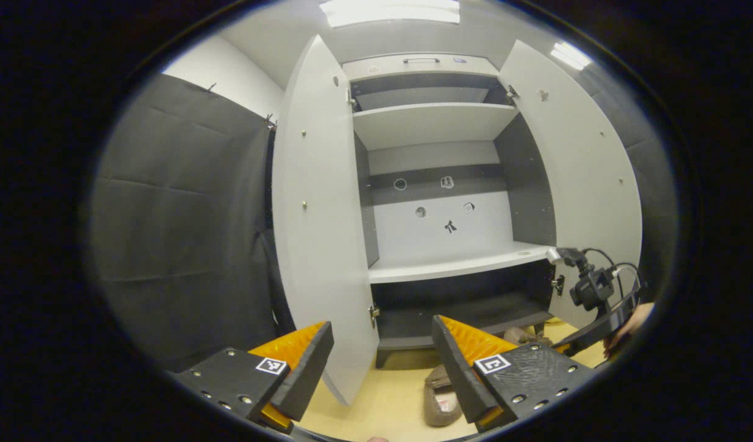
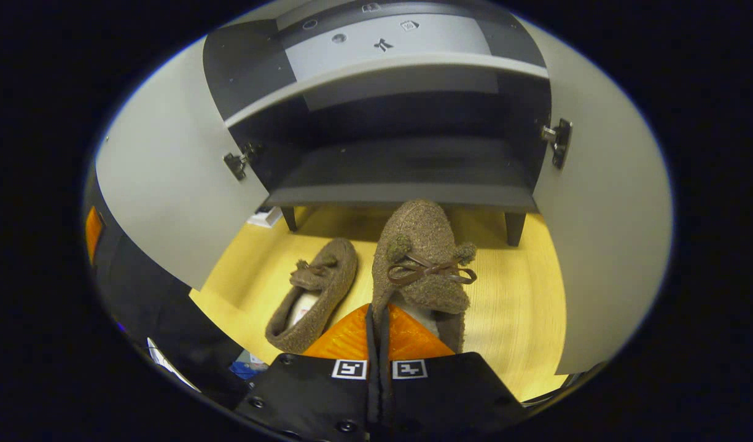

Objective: Grab one shoe with the right hand and put it into the shoe cabinet, grab the other shoe with the left hand and put it into the shoe cabinet; then close the right door with the right hand and the left door with the left hand.

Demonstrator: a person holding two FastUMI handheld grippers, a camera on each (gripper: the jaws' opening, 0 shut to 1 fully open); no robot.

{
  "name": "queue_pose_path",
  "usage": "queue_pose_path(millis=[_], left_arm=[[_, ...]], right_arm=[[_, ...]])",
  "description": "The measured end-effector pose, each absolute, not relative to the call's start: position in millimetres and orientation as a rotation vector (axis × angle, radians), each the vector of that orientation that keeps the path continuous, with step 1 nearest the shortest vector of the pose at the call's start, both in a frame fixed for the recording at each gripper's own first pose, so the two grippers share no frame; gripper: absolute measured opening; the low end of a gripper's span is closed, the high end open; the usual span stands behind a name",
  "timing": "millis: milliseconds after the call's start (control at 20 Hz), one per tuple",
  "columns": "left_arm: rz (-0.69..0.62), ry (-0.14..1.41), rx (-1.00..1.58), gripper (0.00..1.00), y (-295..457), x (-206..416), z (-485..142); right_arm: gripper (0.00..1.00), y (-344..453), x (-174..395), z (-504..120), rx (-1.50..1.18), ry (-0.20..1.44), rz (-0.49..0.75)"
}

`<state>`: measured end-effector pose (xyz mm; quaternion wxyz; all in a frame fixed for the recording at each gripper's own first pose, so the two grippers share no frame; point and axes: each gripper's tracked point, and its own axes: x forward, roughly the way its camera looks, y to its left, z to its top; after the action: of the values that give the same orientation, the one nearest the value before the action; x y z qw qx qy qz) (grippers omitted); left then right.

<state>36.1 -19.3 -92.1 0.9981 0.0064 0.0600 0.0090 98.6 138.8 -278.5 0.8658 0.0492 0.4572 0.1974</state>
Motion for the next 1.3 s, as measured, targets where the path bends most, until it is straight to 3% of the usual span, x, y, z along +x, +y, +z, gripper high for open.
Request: queue_pose_path(millis=[600,650,1000,1300], left_arm=[[-0.115,0.073,-0.02,1.0,-48.3,67.1,-89.6],[-0.12,0.073,-0.026,0.94,-48.8,69.6,-89.7],[-0.146,0.063,-0.059,0.94,-46.4,74.9,-93.0],[-0.17,0.057,-0.069,0.94,-48.2,80.4,-94.5]], right_arm=[[0.01,145.0,138.8,-125.4,0.056,0.679,0.44],[0.01,144.8,146.7,-114.0,0.047,0.655,0.434],[0.01,148.7,219.9,-47.2,-0.029,0.506,0.371],[0.0,141.8,292.5,-35.5,-0.102,0.473,0.281]])
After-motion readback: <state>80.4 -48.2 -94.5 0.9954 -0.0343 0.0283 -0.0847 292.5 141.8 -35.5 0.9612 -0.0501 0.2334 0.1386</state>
